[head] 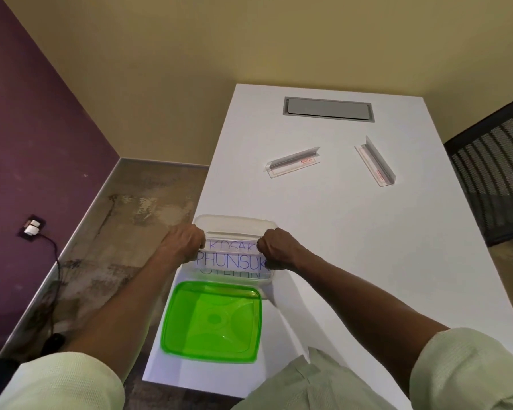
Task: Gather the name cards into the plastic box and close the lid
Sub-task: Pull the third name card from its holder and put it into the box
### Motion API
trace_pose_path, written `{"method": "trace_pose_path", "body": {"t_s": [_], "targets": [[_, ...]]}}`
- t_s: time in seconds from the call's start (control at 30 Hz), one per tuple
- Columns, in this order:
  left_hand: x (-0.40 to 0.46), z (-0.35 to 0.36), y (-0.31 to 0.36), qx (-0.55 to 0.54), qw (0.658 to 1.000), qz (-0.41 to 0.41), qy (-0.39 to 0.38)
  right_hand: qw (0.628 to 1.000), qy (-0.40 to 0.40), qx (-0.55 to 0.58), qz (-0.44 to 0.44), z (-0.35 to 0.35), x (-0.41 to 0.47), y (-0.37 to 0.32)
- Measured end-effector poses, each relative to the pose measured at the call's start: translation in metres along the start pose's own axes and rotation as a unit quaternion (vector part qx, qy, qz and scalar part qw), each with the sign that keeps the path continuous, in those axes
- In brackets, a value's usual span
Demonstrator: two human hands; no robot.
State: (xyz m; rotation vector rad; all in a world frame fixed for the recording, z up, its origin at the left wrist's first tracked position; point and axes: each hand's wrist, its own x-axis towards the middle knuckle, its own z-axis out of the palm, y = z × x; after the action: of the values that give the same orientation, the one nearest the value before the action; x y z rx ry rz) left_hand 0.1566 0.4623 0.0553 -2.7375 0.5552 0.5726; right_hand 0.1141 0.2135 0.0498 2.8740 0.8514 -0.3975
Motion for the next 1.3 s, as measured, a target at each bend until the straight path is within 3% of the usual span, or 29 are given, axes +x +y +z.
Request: {"method": "trace_pose_path", "body": {"t_s": [0.23,0.3,0.57,0.93,1.03,1.3], "targets": [[0.000,0.011,0.004,0.106,0.993,0.043,0.014,0.995,-0.026,-0.081,-0.054,0.009,0.006,-0.011],[0.001,0.015,0.004,0.120,0.991,0.053,0.026,0.993,-0.002,-0.102,-0.061,0.011,0.005,-0.013],[-0.001,0.026,0.009,0.067,0.997,0.037,0.028,0.997,0.007,-0.043,-0.057,0.023,0.014,-0.017],[-0.005,0.023,0.013,0.111,0.993,0.037,0.021,0.998,0.010,-0.033,-0.052,0.028,0.016,-0.018],[-0.007,0.023,0.014,0.118,0.988,0.052,0.080,0.998,0.014,-0.021,-0.057,0.031,0.015,-0.018],[-0.004,0.029,0.019,0.108,0.993,0.020,0.044,0.999,0.008,0.007,-0.034,0.035,0.022,-0.018]]}}
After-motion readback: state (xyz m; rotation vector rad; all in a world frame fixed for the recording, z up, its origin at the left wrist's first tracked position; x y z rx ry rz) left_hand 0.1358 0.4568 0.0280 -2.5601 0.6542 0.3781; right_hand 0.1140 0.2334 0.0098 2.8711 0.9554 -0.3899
